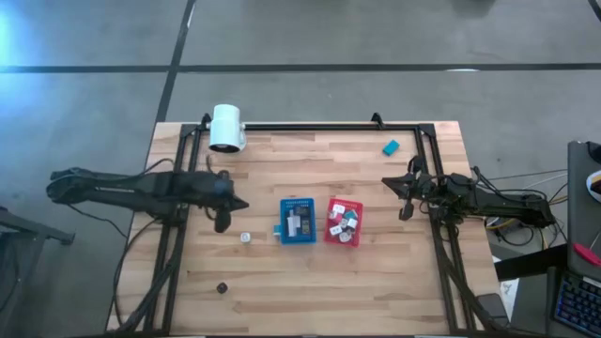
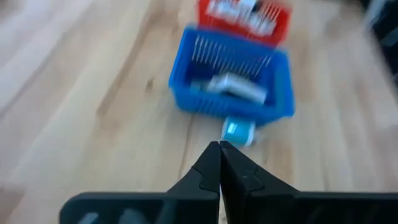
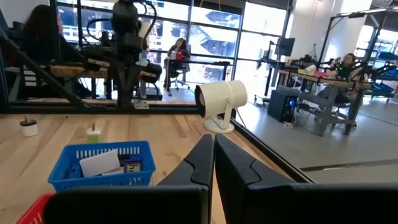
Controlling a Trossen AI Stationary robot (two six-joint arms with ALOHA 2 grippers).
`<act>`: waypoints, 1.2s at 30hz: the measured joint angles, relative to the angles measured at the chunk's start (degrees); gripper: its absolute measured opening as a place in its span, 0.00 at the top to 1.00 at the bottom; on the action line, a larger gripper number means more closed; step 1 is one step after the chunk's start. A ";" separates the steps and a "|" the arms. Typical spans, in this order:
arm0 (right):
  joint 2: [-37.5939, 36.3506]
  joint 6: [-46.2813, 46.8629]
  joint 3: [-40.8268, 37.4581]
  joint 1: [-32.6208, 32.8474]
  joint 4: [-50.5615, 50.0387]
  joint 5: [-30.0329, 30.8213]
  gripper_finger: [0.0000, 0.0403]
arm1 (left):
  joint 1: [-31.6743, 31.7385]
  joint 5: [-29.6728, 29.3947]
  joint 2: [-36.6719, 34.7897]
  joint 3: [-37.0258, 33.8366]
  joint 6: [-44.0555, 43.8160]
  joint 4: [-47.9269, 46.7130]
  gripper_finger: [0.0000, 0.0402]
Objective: Sort adapters and digital timers
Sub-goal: Put the light green charger adaptor into the red bin
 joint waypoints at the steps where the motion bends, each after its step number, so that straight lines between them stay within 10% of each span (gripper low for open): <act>1: 0.00 -0.02 0.00 0.00 0.00 0.00 0.98 | -0.07 -0.19 2.03 1.62 -0.11 -2.69 0.99; 10: 0.00 0.22 0.00 0.04 -0.15 0.00 0.98 | -1.61 3.96 18.45 11.05 -0.61 -16.56 0.80; 24: 0.00 0.46 0.00 0.02 -0.12 0.00 0.98 | -11.01 9.11 30.29 12.75 0.59 -12.85 0.29; 36: -0.01 0.61 0.00 -0.01 -0.12 0.00 0.98 | -11.01 7.41 37.22 12.73 2.57 -12.51 0.24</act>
